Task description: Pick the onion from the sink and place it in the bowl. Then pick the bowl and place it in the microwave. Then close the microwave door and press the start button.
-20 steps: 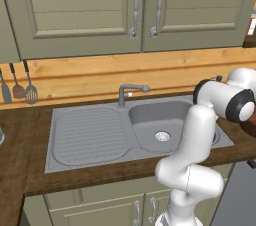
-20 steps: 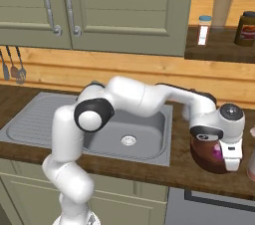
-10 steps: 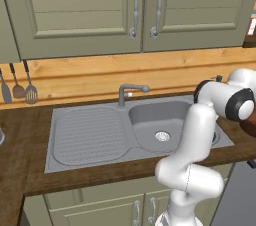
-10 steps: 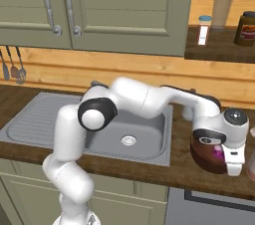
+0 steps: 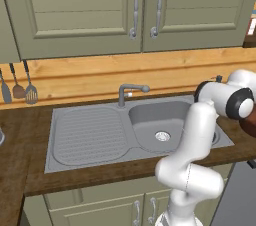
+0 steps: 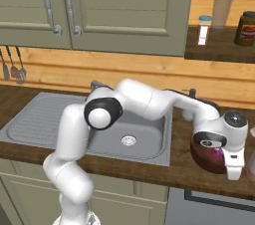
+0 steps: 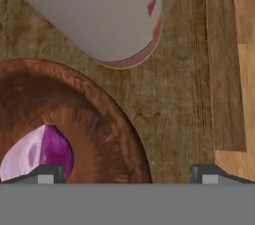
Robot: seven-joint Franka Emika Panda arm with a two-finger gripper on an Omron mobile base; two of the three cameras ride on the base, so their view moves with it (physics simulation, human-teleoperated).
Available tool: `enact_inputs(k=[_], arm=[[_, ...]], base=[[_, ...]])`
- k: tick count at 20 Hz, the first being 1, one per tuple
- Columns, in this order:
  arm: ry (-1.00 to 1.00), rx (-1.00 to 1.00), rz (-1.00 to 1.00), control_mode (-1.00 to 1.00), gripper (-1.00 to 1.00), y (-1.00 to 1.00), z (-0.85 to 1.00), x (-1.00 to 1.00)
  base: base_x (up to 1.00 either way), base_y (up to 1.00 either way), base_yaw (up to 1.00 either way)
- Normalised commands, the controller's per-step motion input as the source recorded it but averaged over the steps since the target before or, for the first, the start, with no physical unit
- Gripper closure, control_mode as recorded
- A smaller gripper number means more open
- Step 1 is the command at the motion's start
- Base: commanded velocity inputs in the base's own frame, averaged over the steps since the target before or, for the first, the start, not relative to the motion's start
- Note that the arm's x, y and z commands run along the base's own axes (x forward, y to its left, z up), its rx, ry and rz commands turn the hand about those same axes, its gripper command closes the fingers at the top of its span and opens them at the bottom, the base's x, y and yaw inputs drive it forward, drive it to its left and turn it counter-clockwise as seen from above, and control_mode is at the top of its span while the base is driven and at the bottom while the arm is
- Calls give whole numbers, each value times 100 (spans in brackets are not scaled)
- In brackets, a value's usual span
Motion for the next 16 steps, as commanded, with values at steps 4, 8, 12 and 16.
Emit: enact_inputs(k=[4,8,12,16], arm=[[2,0,0,-100,-100,0,-28,2],[3,0,0,-100,-100,0,-26,0],[5,0,0,-100,100,0,-27,0],[1,0,0,-100,100,0,-14,-11]], base=[[0,0,0],[0,0,0],[0,0,0],[0,0,0]])
